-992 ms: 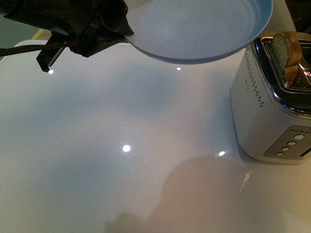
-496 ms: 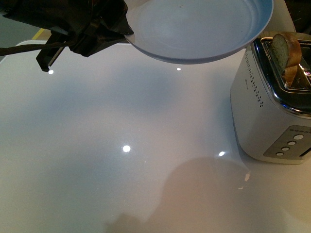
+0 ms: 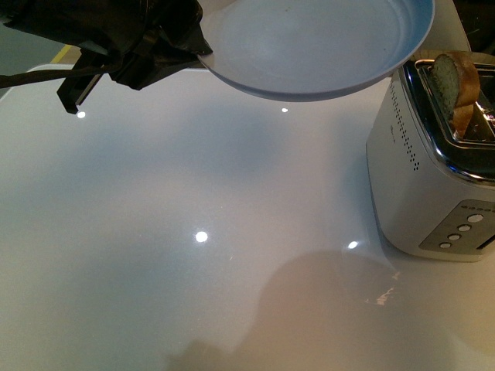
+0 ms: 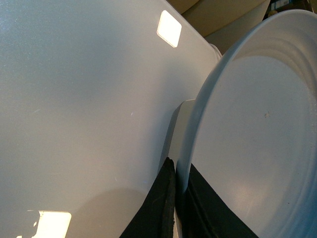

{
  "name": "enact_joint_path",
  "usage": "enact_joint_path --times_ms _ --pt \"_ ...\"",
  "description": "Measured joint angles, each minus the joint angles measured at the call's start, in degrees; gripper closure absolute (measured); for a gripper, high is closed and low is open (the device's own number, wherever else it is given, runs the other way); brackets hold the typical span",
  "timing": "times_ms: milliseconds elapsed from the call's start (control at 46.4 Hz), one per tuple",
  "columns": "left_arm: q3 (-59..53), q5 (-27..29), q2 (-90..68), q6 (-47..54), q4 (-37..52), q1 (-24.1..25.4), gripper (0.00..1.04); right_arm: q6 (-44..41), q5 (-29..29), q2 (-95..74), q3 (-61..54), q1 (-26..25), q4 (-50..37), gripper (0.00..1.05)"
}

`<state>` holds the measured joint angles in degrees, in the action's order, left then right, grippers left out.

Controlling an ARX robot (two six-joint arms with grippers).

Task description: Left arm holds plate, right arm toasts bread

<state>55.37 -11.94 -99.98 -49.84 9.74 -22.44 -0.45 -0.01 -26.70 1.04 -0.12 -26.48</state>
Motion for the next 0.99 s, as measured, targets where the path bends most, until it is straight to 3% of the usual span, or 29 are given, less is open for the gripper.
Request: enact_joint_path --times_ms 776,862,992 --pt "0.0 0.0 0.0 0.0 0.0 0.0 1.02 0.0 0.0 16.6 0.0 0.0 16.4 1.03" --pt "0.0 0.0 0.0 0.0 0.0 0.0 1.02 0.0 0.1 23.0 0.0 0.0 24.7 1.03" --pt "0.0 0.0 0.0 0.0 0.0 0.0 1.02 0.0 0.0 26.2 0.0 0.0 26.3 1.03"
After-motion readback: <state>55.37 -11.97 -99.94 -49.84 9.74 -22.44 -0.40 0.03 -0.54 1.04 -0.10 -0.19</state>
